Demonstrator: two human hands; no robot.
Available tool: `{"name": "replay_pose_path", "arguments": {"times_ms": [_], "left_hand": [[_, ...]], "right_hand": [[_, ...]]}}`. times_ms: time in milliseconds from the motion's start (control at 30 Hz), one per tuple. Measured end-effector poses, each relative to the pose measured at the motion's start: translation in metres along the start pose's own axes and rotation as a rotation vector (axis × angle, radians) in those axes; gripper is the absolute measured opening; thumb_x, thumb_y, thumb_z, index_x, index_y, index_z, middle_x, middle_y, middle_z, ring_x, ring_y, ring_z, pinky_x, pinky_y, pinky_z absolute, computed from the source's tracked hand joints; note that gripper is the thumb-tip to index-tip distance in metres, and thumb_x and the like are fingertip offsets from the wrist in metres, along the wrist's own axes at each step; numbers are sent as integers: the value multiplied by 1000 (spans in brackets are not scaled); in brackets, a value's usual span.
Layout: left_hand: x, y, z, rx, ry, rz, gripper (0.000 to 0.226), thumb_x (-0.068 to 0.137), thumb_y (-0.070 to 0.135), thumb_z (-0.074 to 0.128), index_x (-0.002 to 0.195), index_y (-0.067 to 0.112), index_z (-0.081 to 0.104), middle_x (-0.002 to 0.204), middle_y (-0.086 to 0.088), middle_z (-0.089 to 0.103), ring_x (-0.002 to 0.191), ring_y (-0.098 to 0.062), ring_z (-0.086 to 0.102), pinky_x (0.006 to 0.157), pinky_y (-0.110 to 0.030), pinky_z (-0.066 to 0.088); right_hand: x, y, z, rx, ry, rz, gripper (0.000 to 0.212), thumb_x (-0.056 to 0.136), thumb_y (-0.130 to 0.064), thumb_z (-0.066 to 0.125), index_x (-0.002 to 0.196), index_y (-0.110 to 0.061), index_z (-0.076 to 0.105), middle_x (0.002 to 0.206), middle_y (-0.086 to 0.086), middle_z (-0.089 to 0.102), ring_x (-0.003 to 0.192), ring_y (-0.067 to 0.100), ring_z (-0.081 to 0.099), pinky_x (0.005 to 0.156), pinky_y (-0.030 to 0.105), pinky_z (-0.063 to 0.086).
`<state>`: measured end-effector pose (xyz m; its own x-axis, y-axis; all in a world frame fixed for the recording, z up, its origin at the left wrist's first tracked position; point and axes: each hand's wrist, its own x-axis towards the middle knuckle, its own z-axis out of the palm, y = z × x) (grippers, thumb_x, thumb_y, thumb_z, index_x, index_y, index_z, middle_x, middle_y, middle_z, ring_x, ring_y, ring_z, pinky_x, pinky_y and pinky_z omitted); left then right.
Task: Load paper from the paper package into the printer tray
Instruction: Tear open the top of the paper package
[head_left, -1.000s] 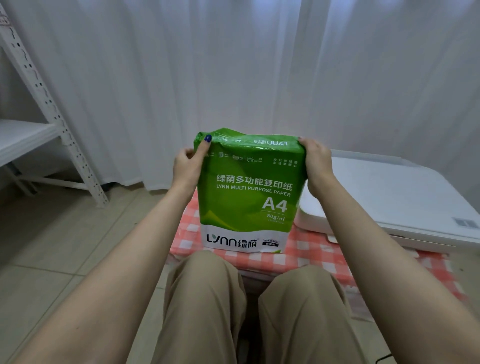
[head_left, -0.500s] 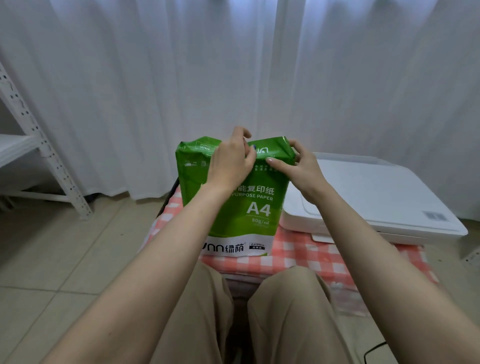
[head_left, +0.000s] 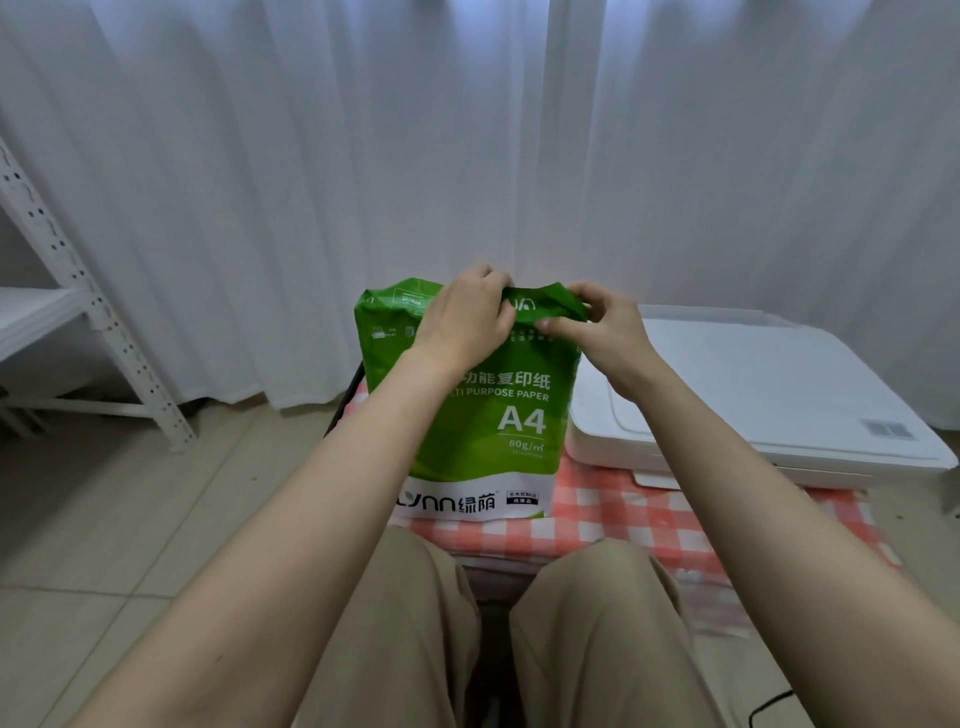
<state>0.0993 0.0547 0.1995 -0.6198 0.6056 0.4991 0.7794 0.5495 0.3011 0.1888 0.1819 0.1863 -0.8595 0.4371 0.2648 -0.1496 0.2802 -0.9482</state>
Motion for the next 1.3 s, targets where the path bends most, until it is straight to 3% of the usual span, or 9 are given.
{"name": "replay_pose_path", "arguments": {"times_ms": [200,333,400,500,600,733,900,1033,1300], "left_hand": [[-5,-5,5,-44,61,18,24,95,15,46,107,1,61,107,-14,61,89,-28,61,79,-32,48],[-4,-10,6,-56,64,67,24,97,11,44,107,-3,60,105,-17,60,88,-30,60,78,-33,47],[-7,-11,8,-47,92,87,24,97,10,43,105,-4,60,103,-18,60,86,-30,60,74,-30,44],[-9,-13,11,-72,121,95,21,95,9,46,103,-4,61,101,-17,61,85,-27,59,72,-22,37],[-10,-17,9,-114,135,103,19,93,8,50,100,-4,63,99,-16,62,84,-24,58,71,-14,33],[-9,-20,10,-136,145,127,17,91,6,52,98,-4,63,98,-17,62,83,-21,57,72,-12,33],[-6,-22,12,-131,119,163,16,92,7,50,99,-3,60,99,-16,60,79,-21,55,72,-17,35],[-11,-26,14,-129,155,207,11,90,4,52,91,-5,59,92,-17,59,74,-21,53,72,-14,33],[-26,-27,15,-68,244,299,13,87,4,52,88,-5,62,89,-19,61,71,-27,60,75,-18,41]], "right_hand": [[3,-2,1,-18,-8,58,21,80,-2,68,70,-16,55,71,0,59,67,8,58,50,9,46],[13,-7,4,176,66,233,22,89,-33,56,72,-18,59,75,-2,60,70,12,56,69,30,47],[18,-10,6,261,116,349,27,93,-36,47,82,-18,64,78,-2,62,70,14,55,73,34,46],[24,-13,9,164,83,402,16,87,-21,57,94,-10,67,76,5,58,67,16,53,64,30,46],[27,-19,9,124,-40,558,19,85,-15,60,67,-10,56,53,3,58,49,14,58,48,21,50],[32,-25,12,90,-121,660,23,88,-16,58,66,-10,54,36,0,59,31,11,58,34,19,49],[34,-25,13,35,-130,681,24,89,-20,57,67,-9,53,41,3,62,41,16,61,45,24,51],[34,-24,16,43,-95,683,18,87,-19,61,74,-9,54,68,9,59,57,21,59,45,24,50],[29,-26,12,-62,-93,659,16,84,-24,65,77,-13,55,70,5,56,60,18,54,57,32,45]]}}
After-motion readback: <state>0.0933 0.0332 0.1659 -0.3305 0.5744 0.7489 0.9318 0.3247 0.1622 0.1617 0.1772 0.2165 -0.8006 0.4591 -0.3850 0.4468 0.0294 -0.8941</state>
